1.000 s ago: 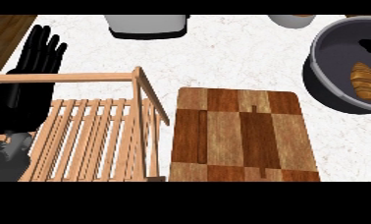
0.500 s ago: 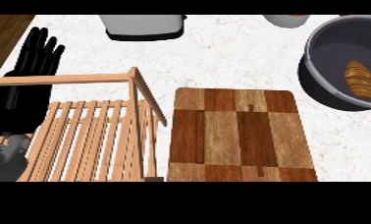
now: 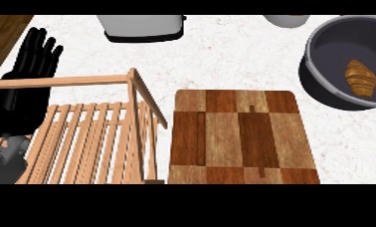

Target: Pick the croissant from the cutting board and place it in the pot

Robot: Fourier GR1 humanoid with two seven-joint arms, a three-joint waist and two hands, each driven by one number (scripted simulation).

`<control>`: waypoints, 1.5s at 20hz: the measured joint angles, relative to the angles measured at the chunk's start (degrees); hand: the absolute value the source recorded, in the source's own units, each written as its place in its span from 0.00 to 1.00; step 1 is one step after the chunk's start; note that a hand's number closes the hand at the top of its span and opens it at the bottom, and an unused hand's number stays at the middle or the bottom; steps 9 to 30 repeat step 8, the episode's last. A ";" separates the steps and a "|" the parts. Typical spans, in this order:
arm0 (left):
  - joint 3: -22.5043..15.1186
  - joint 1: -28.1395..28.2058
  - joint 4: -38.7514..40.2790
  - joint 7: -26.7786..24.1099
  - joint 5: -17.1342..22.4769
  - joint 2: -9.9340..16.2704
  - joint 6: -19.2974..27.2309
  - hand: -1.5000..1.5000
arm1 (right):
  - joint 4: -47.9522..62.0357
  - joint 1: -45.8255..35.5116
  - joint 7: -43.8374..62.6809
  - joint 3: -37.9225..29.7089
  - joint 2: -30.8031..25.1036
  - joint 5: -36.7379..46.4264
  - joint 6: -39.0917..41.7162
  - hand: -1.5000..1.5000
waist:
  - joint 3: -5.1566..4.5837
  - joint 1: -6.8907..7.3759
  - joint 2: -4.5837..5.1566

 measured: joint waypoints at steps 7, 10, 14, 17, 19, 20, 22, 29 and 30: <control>0.47 -0.04 -0.13 -0.70 0.54 -0.29 -0.07 0.50 | -10.62 12.61 -2.97 -4.57 2.52 -8.30 4.94 0.00 | -0.12 0.21 0.21; 0.25 -0.21 -0.04 -0.39 0.53 -0.23 -0.01 0.50 | -11.78 13.99 -3.24 -5.27 2.63 -9.49 5.71 0.00 | -0.13 0.26 0.20; 0.25 -0.21 -0.04 -0.39 0.53 -0.23 -0.01 0.50 | -11.78 13.99 -3.24 -5.27 2.63 -9.49 5.71 0.00 | -0.13 0.26 0.20; 0.25 -0.21 -0.04 -0.39 0.53 -0.23 -0.01 0.50 | -11.78 13.99 -3.24 -5.27 2.63 -9.49 5.71 0.00 | -0.13 0.26 0.20; 0.25 -0.21 -0.04 -0.39 0.53 -0.23 -0.01 0.50 | -11.78 13.99 -3.24 -5.27 2.63 -9.49 5.71 0.00 | -0.13 0.26 0.20; 0.25 -0.21 -0.04 -0.39 0.53 -0.23 -0.01 0.50 | -11.78 13.99 -3.24 -5.27 2.63 -9.49 5.71 0.00 | -0.13 0.26 0.20; 0.25 -0.21 -0.04 -0.39 0.53 -0.23 -0.01 0.50 | -11.78 13.99 -3.24 -5.27 2.63 -9.49 5.71 0.00 | -0.13 0.26 0.20; 0.25 -0.21 -0.04 -0.39 0.53 -0.23 -0.01 0.50 | -11.78 13.99 -3.24 -5.27 2.63 -9.49 5.71 0.00 | -0.13 0.26 0.20; 0.25 -0.21 -0.04 -0.39 0.53 -0.23 -0.01 0.50 | -11.78 13.99 -3.24 -5.27 2.63 -9.49 5.71 0.00 | -0.13 0.26 0.20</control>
